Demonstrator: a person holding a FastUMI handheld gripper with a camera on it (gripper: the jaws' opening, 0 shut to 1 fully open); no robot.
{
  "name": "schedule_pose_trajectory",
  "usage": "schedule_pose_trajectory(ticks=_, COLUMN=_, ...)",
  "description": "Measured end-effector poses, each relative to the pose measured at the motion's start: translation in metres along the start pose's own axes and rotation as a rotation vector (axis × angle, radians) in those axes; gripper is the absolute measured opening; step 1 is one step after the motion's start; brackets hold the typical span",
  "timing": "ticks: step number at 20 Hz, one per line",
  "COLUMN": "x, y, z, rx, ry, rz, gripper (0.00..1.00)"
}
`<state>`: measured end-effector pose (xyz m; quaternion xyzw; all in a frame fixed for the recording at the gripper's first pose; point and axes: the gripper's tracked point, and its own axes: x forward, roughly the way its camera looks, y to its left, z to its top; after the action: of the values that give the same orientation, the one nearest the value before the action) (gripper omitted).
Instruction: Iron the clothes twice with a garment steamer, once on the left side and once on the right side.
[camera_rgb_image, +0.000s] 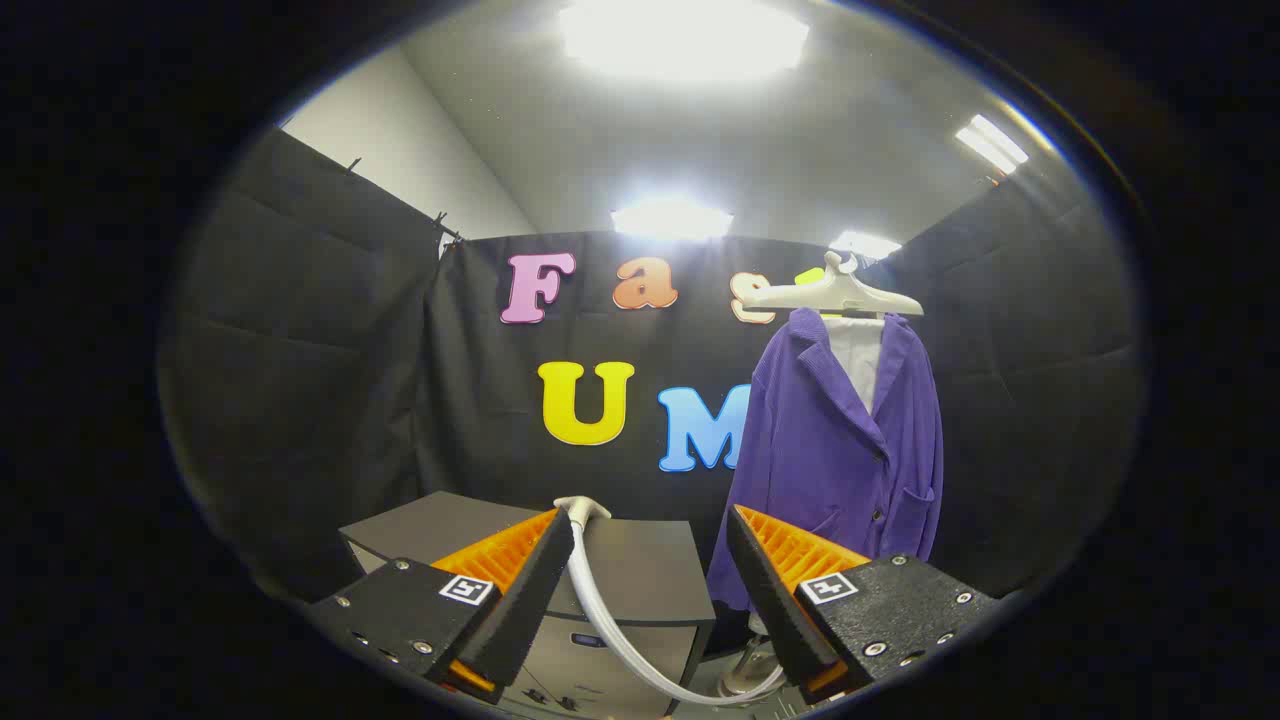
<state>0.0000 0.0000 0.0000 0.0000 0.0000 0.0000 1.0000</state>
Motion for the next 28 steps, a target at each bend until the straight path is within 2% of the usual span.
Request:
schedule_pose_trajectory(ticks=8, x=0.000, y=-0.001, z=-0.012, rx=0.040, ry=0.014, rz=-0.050, gripper=0.95)
schedule_pose_trajectory(ticks=12, x=0.000, y=-0.001, z=-0.017, rx=0.018, ry=0.039, rz=-0.077, gripper=0.95)
schedule_pose_trajectory(ticks=20, x=0.003, y=0.001, z=-0.032, rx=-0.005, ry=0.074, rz=-0.056, gripper=0.95)
schedule_pose_trajectory(ticks=23, x=-0.010, y=0.001, z=-0.042, rx=-0.025, ry=0.089, rz=-0.044, gripper=0.95)
schedule_pose_trajectory(ticks=28, x=-0.009, y=-0.004, z=-0.038, rx=-0.034, ry=0.093, rz=-0.005, gripper=0.95)
